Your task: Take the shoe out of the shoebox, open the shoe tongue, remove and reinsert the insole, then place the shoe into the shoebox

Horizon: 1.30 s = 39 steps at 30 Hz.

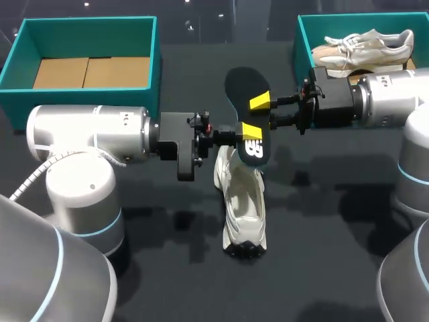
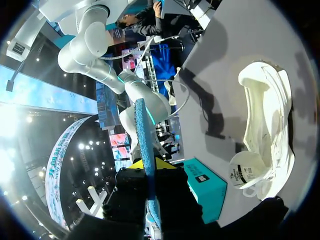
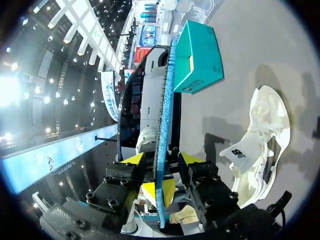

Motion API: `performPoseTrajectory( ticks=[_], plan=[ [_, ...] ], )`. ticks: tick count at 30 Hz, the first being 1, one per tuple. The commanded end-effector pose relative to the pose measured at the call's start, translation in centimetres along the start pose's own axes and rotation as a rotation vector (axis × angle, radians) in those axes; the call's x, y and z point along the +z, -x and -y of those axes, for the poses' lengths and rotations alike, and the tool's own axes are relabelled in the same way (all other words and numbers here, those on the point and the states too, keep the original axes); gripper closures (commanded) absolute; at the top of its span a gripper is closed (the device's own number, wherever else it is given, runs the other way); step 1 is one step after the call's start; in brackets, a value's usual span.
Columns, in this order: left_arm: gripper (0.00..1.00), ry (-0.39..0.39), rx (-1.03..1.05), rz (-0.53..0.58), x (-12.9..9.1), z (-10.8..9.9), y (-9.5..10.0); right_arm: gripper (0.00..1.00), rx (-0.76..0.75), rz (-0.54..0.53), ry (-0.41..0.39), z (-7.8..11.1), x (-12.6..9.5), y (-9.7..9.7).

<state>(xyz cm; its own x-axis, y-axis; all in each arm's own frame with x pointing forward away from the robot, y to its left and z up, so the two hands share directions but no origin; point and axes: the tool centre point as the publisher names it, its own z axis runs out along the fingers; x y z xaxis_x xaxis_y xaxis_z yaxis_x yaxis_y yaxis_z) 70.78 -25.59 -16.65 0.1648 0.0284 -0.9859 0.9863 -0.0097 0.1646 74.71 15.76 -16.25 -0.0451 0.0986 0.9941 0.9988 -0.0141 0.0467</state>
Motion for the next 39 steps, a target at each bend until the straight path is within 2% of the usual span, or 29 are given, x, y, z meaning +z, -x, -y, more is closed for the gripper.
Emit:
performPoseTrajectory(
  ticks=[1,5,9,12,14,18,19,20,22,29,30,31,32,35,39],
  plan=[
    [1.00,0.005,0.010,-0.005,0.5,-0.1,-0.3,0.63,0.008,-0.003,0.005,0.2,0.2,0.3],
    [1.00,0.005,0.013,-0.008,0.5,-0.1,-0.5,0.65,0.013,-0.010,0.005,0.3,0.1,0.4],
    [1.00,0.005,0.014,-0.009,0.5,0.1,-0.7,0.77,0.013,-0.014,0.007,0.2,0.2,0.5],
    [1.00,-0.004,0.014,-0.008,0.5,0.4,-0.7,0.74,0.009,-0.020,0.006,0.1,0.3,0.6],
    [1.00,-0.010,0.017,-0.008,0.6,0.6,-0.7,0.66,0.008,-0.022,0.005,0.1,0.3,0.7],
    [1.00,-0.019,0.020,-0.008,0.6,1.0,-0.8,0.67,0.007,-0.024,0.002,0.0,0.4,0.7],
    [1.00,-0.020,0.021,-0.009,0.6,1.0,-0.8,0.70,0.007,-0.025,0.002,0.0,0.5,0.7],
    [1.00,-0.020,0.022,-0.010,0.6,1.1,-0.8,0.77,0.007,-0.026,0.001,0.0,0.5,0.7],
    [1.00,-0.021,0.022,-0.011,0.6,1.1,-0.8,1.00,0.007,-0.028,0.001,0.0,0.5,0.8],
    [1.00,-0.024,0.014,-0.016,0.4,1.2,-0.9,1.00,0.004,-0.032,-0.003,0.0,0.6,0.8],
    [0.66,-0.023,0.010,-0.017,0.2,1.3,-0.8,1.00,0.004,-0.033,-0.005,0.0,0.6,0.8],
    [0.28,-0.018,0.006,-0.015,0.0,1.3,-0.7,1.00,0.003,-0.034,-0.009,0.0,0.6,0.8],
    [0.00,-0.007,-0.001,-0.010,-0.3,1.3,-0.6,1.00,0.003,-0.035,-0.010,0.0,0.6,0.8],
    [0.00,0.015,-0.012,-0.013,-1.9,1.2,-0.6,1.00,0.003,-0.041,-0.015,0.1,0.5,1.0],
    [0.00,0.033,-0.055,-0.026,-5.4,0.8,-0.3,1.00,0.012,-0.044,-0.029,0.3,0.5,1.4]
  ],
)
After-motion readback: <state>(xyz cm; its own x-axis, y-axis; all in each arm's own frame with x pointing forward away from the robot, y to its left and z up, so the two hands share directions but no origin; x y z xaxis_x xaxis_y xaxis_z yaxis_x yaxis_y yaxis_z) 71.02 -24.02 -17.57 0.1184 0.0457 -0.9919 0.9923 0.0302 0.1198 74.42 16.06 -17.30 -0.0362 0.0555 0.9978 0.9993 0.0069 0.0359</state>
